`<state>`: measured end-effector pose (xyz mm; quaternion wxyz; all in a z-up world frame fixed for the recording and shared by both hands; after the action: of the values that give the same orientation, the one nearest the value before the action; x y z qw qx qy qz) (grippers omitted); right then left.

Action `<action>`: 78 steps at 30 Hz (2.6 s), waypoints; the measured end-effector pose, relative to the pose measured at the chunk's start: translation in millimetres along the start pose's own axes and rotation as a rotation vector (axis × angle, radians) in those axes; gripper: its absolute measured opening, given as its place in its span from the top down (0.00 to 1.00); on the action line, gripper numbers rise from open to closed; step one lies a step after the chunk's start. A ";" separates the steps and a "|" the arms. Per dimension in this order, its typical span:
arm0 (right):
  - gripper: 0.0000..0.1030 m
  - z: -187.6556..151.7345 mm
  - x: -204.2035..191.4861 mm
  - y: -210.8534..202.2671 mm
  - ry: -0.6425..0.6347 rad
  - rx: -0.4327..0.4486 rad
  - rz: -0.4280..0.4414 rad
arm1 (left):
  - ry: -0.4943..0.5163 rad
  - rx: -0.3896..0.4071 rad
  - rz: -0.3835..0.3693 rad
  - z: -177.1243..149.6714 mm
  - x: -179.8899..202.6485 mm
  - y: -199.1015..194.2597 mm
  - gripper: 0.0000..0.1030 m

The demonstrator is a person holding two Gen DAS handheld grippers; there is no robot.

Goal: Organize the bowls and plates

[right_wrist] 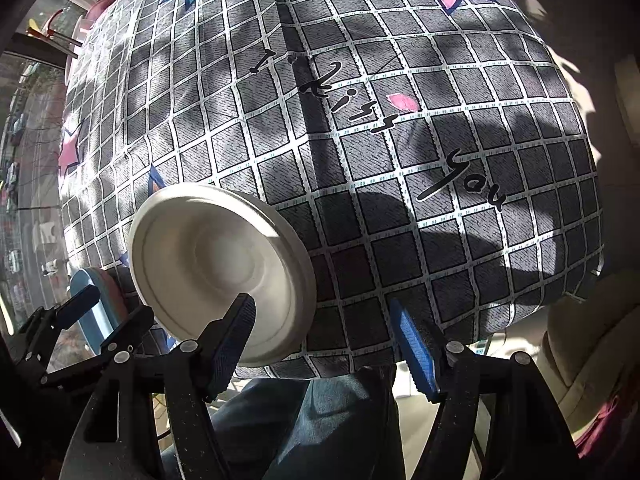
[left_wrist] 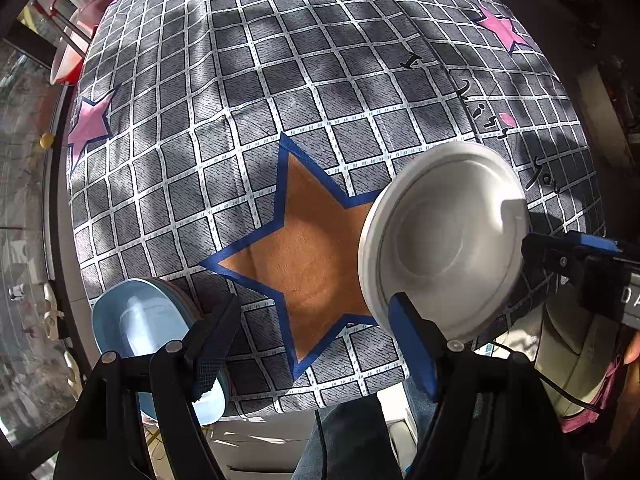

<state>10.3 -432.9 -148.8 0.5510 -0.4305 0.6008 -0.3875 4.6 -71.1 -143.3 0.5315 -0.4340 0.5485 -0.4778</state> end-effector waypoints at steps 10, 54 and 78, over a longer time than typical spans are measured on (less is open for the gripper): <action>0.31 2.2 -15.7 8.9 -0.028 0.010 -0.026 | -0.002 0.019 0.001 -6.9 -6.7 -0.2 0.23; 0.20 12.9 29.9 50.6 -0.185 -0.223 -0.041 | -0.142 -0.138 0.069 17.8 23.4 42.8 0.23; 0.20 -7.1 59.1 56.1 -0.126 -0.230 -0.047 | -0.073 -0.163 0.054 20.2 69.2 69.3 0.23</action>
<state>-3.2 -470.3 -220.3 0.5257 -0.5280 0.5952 -0.3010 22.9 -128.9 -222.7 0.5266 -0.4781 0.5774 -0.4009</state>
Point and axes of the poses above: each gripper's, at about its wrist camera, not at the fingertips, and y roughly the way its jaws point, x to its right, z to its top, the point moved 7 cm from there along y, roughly the way its jaws point, and after that the axes turned 9 degrees about z, right-handed, at the moved point
